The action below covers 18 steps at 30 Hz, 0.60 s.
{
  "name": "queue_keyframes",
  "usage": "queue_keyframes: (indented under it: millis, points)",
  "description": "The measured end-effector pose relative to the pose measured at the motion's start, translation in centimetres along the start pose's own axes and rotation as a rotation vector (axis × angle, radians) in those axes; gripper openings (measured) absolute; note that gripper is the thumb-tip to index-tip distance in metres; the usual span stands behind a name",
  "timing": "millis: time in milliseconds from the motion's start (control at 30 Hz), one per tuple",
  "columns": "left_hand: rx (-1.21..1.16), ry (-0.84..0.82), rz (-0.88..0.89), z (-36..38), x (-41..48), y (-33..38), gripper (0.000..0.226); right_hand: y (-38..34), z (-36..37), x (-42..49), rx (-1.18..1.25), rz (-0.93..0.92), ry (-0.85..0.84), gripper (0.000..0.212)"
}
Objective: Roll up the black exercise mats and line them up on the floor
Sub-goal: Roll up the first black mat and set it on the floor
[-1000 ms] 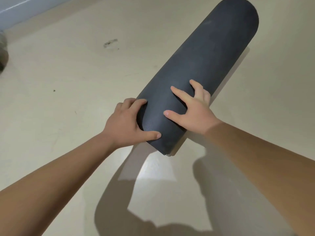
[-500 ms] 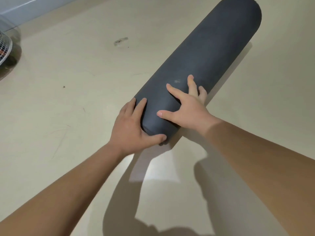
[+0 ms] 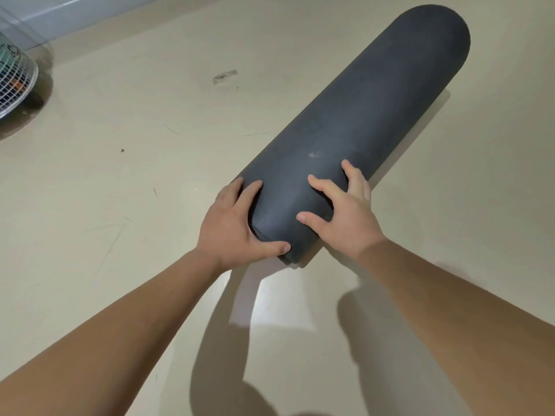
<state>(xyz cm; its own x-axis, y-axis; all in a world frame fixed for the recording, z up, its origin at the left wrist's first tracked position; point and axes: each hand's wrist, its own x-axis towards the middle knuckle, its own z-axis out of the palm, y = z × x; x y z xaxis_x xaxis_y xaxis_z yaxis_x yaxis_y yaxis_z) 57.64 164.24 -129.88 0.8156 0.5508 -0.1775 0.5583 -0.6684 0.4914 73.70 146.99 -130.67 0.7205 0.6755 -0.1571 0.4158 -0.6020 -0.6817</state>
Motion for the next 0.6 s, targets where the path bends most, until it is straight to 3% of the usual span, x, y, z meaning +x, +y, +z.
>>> queue_keyframes:
  millis: [200,367,600]
  points:
    - [-0.028,-0.032,0.057,-2.8,0.6,1.2,0.131,-1.8,-2.5,0.5,-0.030,-0.010,-0.113,0.071]
    - [-0.006,0.030,0.107,-2.8,0.2,2.2,0.125,-1.8,-3.1,-0.4,-0.066,-0.043,-0.032,0.057]
    - [0.191,0.035,0.131,-1.6,-0.2,3.0,0.107,-1.7,-3.6,-1.3,-0.045,-0.004,-0.070,0.067]
